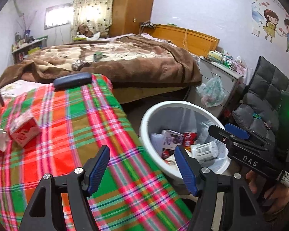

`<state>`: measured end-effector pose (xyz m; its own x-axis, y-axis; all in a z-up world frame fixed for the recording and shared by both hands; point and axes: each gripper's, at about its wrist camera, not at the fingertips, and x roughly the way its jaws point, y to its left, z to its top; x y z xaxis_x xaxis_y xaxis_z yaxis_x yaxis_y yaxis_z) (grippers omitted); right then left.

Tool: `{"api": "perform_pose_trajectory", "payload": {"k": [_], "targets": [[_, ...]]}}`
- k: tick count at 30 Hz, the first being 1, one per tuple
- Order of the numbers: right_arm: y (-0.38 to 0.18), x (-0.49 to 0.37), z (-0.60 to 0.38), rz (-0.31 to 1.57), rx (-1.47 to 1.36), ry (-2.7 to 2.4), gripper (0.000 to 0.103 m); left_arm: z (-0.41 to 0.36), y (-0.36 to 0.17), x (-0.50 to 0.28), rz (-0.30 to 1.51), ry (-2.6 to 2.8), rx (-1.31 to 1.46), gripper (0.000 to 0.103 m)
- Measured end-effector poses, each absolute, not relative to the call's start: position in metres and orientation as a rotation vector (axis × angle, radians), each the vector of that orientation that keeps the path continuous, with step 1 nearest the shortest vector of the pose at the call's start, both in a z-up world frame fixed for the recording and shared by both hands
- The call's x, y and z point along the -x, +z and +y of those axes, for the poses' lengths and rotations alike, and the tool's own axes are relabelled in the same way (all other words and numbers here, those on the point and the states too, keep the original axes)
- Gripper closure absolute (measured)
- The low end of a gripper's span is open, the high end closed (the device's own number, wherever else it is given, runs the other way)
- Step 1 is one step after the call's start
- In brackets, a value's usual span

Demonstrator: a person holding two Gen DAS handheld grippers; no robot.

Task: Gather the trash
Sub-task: 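Move both open tools back over the plaid-covered bed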

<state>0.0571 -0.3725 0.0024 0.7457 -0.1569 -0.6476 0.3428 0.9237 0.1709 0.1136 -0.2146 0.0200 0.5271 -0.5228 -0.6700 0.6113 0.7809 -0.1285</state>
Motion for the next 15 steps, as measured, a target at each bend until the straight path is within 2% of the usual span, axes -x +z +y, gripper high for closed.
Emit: {"api": "perform_pose_trajectory", "payload": {"k": [15], "targets": [[0.008,-0.076,-0.323,0.664,-0.247,-0.165,0.041,-0.137,0.03,-0.122,0.732,-0.548,-0.068,0.034]]}}
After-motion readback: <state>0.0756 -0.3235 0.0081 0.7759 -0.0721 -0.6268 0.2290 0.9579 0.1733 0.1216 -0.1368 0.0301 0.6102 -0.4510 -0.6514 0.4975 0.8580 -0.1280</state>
